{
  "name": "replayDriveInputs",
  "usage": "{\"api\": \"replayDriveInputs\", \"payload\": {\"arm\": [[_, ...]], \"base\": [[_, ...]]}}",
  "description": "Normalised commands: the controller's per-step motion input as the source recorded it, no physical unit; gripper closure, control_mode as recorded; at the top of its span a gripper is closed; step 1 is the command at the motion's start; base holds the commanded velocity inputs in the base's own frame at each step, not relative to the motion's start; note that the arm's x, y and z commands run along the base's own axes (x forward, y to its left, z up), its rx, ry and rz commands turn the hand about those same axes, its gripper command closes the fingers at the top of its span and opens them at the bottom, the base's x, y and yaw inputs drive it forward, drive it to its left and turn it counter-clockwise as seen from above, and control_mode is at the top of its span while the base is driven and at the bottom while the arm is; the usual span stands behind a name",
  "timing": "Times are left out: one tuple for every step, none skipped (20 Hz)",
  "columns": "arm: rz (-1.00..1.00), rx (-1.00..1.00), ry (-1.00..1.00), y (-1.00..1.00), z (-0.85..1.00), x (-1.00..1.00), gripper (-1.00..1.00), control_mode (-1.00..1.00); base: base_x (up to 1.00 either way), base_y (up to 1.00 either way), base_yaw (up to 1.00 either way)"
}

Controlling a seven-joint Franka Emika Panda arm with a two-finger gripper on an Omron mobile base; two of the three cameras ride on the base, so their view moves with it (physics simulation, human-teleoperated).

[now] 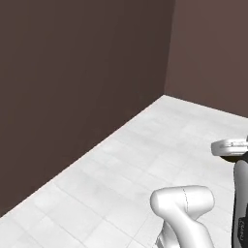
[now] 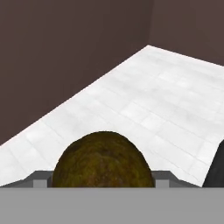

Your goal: Take the cheese, fish, and avocado from the fridge and place them on the plate on the dining counter to create an appetizer plate.

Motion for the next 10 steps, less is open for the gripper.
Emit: {"api": "replayDriveInputs", "payload": {"arm": [[0.00,0.00,0.00,0.00,0.00,0.00,1.00,1.00],[0.00,0.00,0.00,0.00,0.00,0.00,1.00,1.00],[0.00,0.00,0.00,0.00,0.00,0.00,1.00,1.00],[0.00,0.00,0.00,0.00,0.00,0.00,1.00,1.00],[0.00,0.00,0.00,0.00,0.00,0.00,1.00,1.00],[0.00,0.00,0.00,0.00,0.00,0.00,1.00,1.00],[0.00,0.00,0.00,0.00,0.00,0.00,1.00,1.00],[0.00,0.00,0.00,0.00,0.00,0.00,1.00,1.00],[0.00,0.00,0.00,0.00,0.00,0.00,1.00,1.00],[0.00,0.00,0.00,0.00,0.00,0.00,1.00,1.00]], "base": [[1.00,0.00,-0.63],[1.00,0.00,-0.63],[1.00,0.00,-0.64],[1.00,0.00,-0.64],[1.00,0.00,-0.64],[1.00,0.00,-0.64],[1.00,0.00,-0.64],[1.00,0.00,-0.64],[1.00,0.00,-0.64],[1.00,0.00,-0.64]]}}
